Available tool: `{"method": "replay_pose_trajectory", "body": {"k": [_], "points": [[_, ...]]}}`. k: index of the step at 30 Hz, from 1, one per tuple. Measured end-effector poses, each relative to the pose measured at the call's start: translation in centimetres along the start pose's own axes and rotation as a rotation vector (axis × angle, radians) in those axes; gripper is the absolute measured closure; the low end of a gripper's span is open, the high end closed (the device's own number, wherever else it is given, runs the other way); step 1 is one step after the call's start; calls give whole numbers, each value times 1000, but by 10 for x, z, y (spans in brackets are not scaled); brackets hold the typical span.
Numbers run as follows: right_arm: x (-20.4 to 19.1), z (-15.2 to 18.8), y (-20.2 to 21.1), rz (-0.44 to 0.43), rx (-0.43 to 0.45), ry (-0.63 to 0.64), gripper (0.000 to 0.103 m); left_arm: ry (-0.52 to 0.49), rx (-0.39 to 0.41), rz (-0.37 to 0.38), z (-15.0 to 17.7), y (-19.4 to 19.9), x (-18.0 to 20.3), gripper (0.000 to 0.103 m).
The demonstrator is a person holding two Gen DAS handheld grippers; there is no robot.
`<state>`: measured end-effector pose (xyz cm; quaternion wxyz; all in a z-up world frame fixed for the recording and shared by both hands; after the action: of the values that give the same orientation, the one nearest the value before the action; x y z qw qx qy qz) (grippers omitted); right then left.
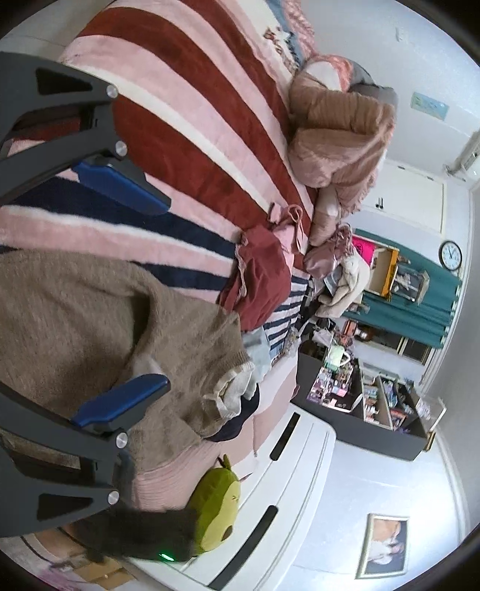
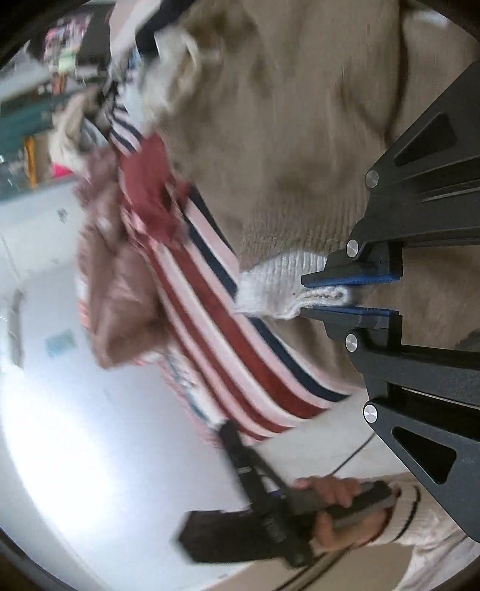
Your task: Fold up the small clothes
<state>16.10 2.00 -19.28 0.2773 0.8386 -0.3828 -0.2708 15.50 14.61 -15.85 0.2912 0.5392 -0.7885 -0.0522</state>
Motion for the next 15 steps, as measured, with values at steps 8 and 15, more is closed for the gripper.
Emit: {"method": "replay_pose_trajectory", "body": {"k": [8,15], "points": [[-20,36,-48,-28,-124,46,72,27,-35,20,10,-5,-16,15],[25,27,44,55,35,-20,52,19,-111,54,33,-24,-17,13]]}}
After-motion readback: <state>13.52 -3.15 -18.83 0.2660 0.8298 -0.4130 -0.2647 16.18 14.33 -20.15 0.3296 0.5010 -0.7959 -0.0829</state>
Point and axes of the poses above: each gripper's, at about its wrist camera, not at the fingertips, and y roughly against the way its jaws point, x to its right, z to its underside, the point moved 10 cm from there along -y, roughly the way its jaws point, and after that the axes turned 11 degrees about z, right-handed, at the moved point
